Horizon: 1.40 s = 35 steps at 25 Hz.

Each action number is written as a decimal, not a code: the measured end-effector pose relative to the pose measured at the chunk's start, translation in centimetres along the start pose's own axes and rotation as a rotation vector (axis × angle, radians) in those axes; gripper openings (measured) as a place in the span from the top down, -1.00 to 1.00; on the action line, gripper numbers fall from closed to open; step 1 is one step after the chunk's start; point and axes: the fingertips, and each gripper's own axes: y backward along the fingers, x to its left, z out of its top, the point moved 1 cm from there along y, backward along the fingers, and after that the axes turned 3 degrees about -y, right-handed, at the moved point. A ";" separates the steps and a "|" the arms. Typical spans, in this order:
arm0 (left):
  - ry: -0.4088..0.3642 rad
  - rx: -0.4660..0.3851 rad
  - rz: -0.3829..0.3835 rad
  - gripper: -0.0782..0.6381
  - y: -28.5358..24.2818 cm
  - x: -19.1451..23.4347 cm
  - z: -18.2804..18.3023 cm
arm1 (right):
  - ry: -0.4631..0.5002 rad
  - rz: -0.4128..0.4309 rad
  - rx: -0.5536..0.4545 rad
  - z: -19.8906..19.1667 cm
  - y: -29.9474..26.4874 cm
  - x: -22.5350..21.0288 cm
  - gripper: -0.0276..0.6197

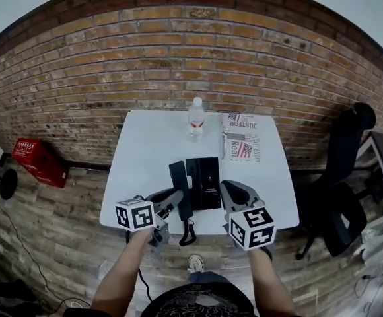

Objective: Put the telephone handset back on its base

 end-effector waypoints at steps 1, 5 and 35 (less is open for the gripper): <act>0.011 0.004 -0.007 0.57 -0.5 0.3 0.0 | 0.000 0.002 0.003 0.0 -0.3 -0.3 0.91; 0.057 0.020 -0.020 0.57 -2.2 2.0 -0.5 | 0.002 0.011 0.022 -0.5 -1.6 -1.4 0.91; 0.278 0.158 -0.280 0.57 -8.2 5.8 -2.6 | 0.001 0.027 0.132 -2.9 -6.4 -4.7 0.91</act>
